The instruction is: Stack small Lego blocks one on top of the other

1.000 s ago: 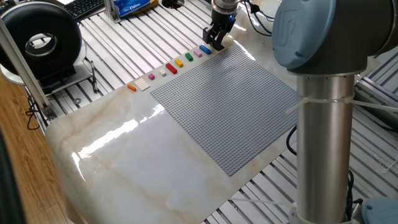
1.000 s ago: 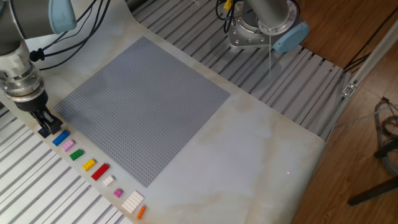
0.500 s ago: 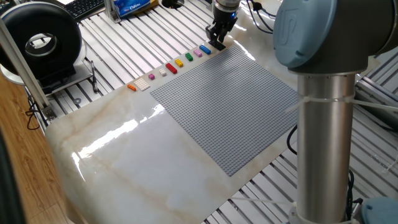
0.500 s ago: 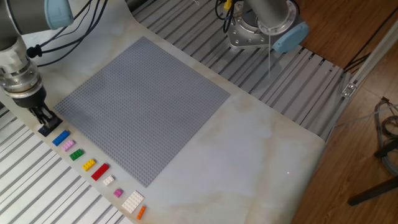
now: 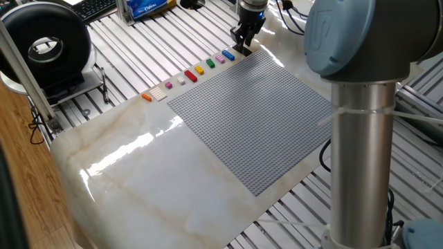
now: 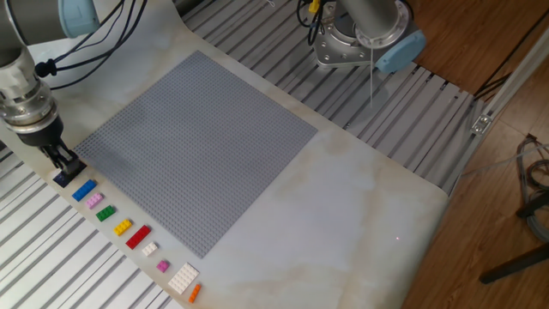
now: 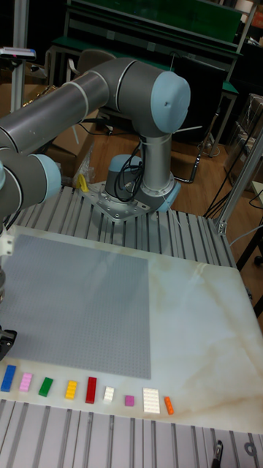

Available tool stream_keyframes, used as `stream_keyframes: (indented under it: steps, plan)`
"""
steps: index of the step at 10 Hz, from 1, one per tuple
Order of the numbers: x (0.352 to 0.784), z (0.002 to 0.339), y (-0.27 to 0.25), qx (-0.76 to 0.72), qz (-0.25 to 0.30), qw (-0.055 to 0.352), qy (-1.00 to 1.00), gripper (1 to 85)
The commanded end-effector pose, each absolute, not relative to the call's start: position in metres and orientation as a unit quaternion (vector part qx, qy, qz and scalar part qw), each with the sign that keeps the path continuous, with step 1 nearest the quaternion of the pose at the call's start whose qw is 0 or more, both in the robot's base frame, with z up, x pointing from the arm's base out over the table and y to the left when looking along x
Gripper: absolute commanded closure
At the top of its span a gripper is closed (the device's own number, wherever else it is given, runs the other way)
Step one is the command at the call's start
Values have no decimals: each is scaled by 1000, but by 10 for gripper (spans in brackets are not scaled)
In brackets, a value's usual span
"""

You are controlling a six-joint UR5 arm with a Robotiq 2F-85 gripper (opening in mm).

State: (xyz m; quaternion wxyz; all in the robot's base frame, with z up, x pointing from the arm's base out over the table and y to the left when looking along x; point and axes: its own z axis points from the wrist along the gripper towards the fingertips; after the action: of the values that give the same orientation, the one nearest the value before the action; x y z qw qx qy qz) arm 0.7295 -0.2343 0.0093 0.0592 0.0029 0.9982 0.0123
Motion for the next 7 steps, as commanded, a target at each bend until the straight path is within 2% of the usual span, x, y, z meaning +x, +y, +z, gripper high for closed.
stream_keyframes:
  steps: [1,7]
  plan:
    - [733,12,-229,4,23,65,998,480]
    - [737,6,-229,-2,24,67,997,480]
